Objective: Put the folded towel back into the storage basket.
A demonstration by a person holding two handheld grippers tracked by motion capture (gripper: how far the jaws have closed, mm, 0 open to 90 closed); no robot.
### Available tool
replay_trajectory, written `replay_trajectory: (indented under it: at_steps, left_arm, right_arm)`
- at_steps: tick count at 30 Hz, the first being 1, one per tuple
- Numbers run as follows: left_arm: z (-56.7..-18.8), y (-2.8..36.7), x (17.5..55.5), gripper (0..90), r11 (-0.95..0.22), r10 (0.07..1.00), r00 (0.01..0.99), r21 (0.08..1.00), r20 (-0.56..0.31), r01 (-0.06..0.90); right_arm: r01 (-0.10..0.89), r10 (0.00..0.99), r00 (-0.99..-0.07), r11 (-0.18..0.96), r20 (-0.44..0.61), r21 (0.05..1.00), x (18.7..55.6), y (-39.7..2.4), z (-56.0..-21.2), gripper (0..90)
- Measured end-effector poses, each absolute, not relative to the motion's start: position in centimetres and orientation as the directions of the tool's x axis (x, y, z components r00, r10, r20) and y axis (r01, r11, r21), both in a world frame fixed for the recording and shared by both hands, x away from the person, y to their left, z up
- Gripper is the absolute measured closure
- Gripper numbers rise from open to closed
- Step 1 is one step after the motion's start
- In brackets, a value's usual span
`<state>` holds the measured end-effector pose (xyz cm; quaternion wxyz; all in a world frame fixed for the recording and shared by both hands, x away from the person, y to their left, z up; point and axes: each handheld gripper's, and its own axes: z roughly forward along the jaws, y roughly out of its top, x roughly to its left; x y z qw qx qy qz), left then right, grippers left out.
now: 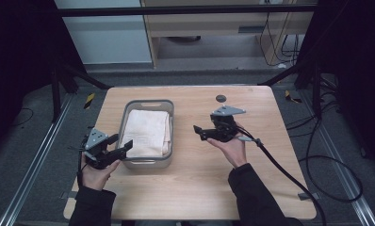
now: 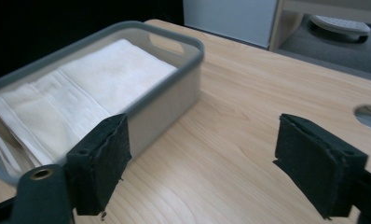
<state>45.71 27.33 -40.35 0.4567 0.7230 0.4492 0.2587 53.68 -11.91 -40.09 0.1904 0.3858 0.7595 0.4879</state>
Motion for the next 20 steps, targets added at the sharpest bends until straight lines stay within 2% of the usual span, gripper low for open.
replay_trajectory:
  at_steps: [12, 20]
  left_arm:
    - [-41.6, 27.7, 43.0, 27.7, -0.225, 0.876, 0.482, 0.899, 0.017, 0.376]
    - [-42.6, 28.9, 41.0, 23.0, -0.227, 0.882, 0.47, 0.906, 0.036, 0.357]
  right_arm:
    - [0.43, 0.821, -0.557, 0.161, 0.121, 0.888, 50.3, -19.6, -43.7, 10.8]
    - [0.424, 0.831, -0.55, 0.184, 0.09, 0.887, 47.6, -23.3, -46.1, 9.8]
